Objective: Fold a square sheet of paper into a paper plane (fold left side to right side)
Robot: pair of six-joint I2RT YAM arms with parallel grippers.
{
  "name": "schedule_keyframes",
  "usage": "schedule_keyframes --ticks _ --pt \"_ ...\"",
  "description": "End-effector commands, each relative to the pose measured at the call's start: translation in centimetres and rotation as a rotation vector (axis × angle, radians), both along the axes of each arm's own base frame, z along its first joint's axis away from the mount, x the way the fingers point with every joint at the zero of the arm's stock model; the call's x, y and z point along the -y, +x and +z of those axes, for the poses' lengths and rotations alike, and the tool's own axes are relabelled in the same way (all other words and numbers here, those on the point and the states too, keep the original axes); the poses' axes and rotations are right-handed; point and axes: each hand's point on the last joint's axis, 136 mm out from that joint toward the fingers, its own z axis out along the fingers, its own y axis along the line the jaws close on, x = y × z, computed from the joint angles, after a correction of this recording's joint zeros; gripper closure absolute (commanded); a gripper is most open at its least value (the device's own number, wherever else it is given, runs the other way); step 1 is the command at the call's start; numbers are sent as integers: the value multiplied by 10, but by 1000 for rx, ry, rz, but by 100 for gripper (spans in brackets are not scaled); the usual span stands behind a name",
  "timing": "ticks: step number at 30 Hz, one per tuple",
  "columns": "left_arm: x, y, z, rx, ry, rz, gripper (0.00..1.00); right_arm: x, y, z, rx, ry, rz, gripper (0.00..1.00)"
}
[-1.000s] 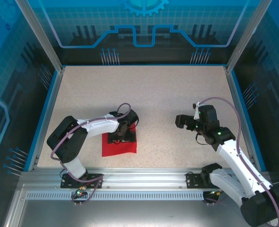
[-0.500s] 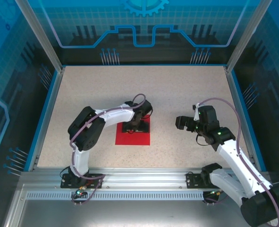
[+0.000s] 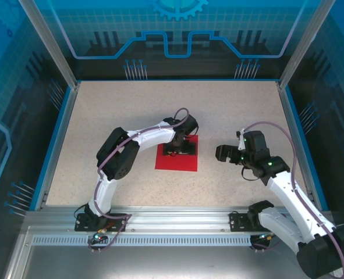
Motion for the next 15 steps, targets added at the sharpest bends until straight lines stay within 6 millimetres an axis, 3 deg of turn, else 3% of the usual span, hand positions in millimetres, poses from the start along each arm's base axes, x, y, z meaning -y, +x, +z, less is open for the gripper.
schedule_keyframes --ticks 1,5,8,14,15 --pt "21 0 26 20 -92 -32 4 -8 -4 -9 -56 8 31 1" --pt "15 3 63 81 -131 -33 3 -17 8 -13 -83 5 66 1" --pt "0 -1 77 106 -144 -10 3 -28 21 -17 -111 6 95 1" --pt "-36 -15 59 60 -187 70 4 -54 55 -41 -190 -13 131 11" --pt "-38 -18 55 49 -206 77 5 -61 69 -37 -183 -7 136 13"
